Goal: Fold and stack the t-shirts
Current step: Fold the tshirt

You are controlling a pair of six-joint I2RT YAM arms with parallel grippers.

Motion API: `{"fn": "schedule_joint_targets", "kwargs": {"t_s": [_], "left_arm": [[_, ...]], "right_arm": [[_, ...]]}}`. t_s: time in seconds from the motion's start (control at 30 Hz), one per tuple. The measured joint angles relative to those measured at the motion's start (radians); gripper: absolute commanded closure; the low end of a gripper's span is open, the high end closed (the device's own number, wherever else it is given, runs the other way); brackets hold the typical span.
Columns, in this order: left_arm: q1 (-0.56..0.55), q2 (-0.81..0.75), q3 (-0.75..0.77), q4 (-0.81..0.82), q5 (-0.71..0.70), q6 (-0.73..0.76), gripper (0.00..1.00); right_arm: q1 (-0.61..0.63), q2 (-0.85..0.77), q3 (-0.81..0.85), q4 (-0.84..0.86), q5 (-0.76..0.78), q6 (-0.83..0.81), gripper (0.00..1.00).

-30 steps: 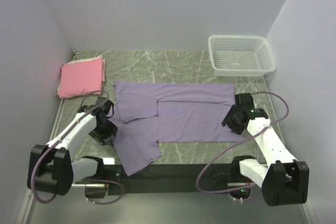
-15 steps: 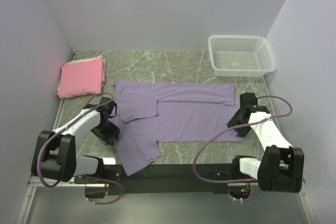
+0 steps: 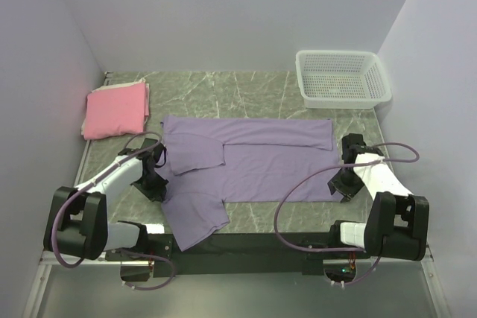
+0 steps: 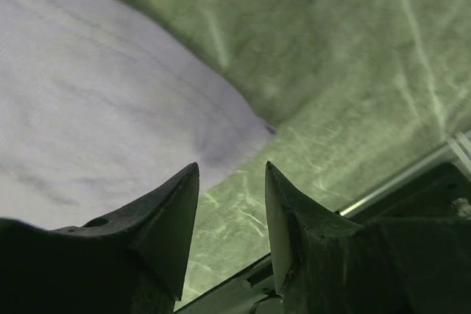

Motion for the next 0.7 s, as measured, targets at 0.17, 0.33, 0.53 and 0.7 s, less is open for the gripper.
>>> {"fn": "schedule_joint_targets", "kwargs": {"t_s": [0.17,0.33,0.53,0.7], "left_arm": [[0.000,-0.018,-0.011,0.007,0.000,-0.002,0.99],[0.000,-0.028,-0.011,0.008,0.000,-0.002,0.99],[0.000,-0.042,-0.011,0.007,0.000,-0.002,0.99],[0.000,-0.044,-0.011,0.006,0.000,-0.003,0.99]], "right_arm": [[-0.035,0.000,0.024,-0.029,0.022,0.021,0.52],[-0.043,0.000,0.020,-0.013,0.017,0.053,0.54],[-0.059,0.004,-0.043,0.061,-0.005,0.076,0.58],[-0.063,0.011,-0.061,0.097,-0.024,0.083,0.67]]}}
